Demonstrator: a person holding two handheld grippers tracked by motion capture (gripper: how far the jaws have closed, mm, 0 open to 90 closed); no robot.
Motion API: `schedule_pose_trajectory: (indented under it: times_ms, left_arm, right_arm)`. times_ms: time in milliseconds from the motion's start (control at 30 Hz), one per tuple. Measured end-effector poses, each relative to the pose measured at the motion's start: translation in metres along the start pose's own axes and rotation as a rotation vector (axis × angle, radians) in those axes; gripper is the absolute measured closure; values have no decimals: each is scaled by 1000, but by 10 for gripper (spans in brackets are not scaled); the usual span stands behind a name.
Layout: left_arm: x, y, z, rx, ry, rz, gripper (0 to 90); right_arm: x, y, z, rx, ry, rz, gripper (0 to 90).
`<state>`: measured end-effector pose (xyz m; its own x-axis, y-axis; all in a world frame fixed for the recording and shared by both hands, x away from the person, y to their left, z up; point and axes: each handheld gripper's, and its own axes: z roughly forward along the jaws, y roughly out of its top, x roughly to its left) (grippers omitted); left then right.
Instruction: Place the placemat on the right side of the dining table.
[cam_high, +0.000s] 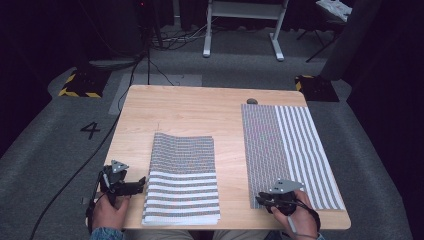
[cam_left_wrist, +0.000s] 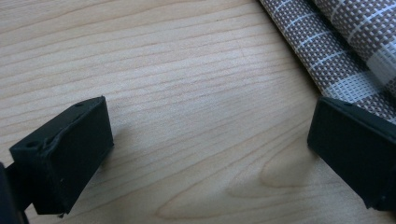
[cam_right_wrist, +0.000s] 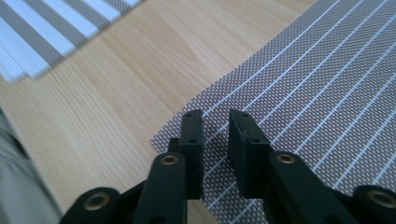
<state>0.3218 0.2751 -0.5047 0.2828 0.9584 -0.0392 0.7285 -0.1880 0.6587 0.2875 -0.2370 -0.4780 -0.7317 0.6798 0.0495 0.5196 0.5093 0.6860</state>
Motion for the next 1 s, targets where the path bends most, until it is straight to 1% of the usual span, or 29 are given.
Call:
schedule_pose_trajectory:
  times_ms: [33, 67, 100, 133, 167, 200, 233, 267, 300, 367, 400, 467, 533, 600, 767, 800, 933, 1000]
  left_arm:
    - [0, 0, 0, 0, 0, 0, 3]
    - [0, 0, 0, 0, 0, 0, 3]
    - [0, 0, 0, 0, 0, 0, 3]
    - [0, 0, 0, 0, 0, 0, 3]
    - [0, 0, 0, 0, 0, 0, 3]
    - [0, 0, 0, 0, 0, 0, 3]
    - [0, 0, 0, 0, 0, 0, 2]
    - [0, 0, 0, 0, 0, 0, 2]
    - [0, 0, 0, 0, 0, 0, 2]
    - [0, 0, 0, 0, 0, 0, 3]
    - [0, 0, 0, 0, 0, 0, 2]
    - [0, 0, 0, 0, 0, 0, 3]
    - [0, 0, 0, 0, 0, 0, 2]
    - [0, 0, 0, 0, 0, 0, 3]
    - [0, 0, 0, 0, 0, 0, 3]
    - [0, 0, 0, 0, 0, 0, 3]
    - [0, 0, 0, 0, 0, 0, 2]
    - [0, 0, 0, 0, 0, 0, 3]
  right_arm:
    - [-2, -2, -5, -11, -21, 6, 691]
    - [-8, -7, -13, -23, -80, 31, 593]
    - [-8, -7, -13, -23, -80, 31, 593]
    - [-17, -15, -19, -32, -131, 67, 493]
    - [-17, -15, -19, -32, -131, 67, 493]
    - [-22, -19, -21, -36, -156, 88, 447]
    - [-26, -23, -21, -34, -178, 99, 414]
    - [-29, -26, -22, -24, -194, 112, 396]
    - [-33, -31, -21, -4, -210, 110, 380]
    - [-36, -35, -19, 13, -208, 117, 367]
    - [-36, -35, -19, 13, -208, 117, 367]
    - [-38, -37, -18, 2, -195, 132, 358]
    - [-40, -37, -18, -2, -182, 128, 363]
    - [-42, -37, -19, 5, -178, 114, 365]
    - [-47, -39, -20, -4, -165, 108, 373]
    - [-48, -39, -20, -9, -162, 116, 373]
    - [-50, -39, -21, -4, -162, 104, 373]
    - [-50, -39, -21, -5, -161, 105, 373]
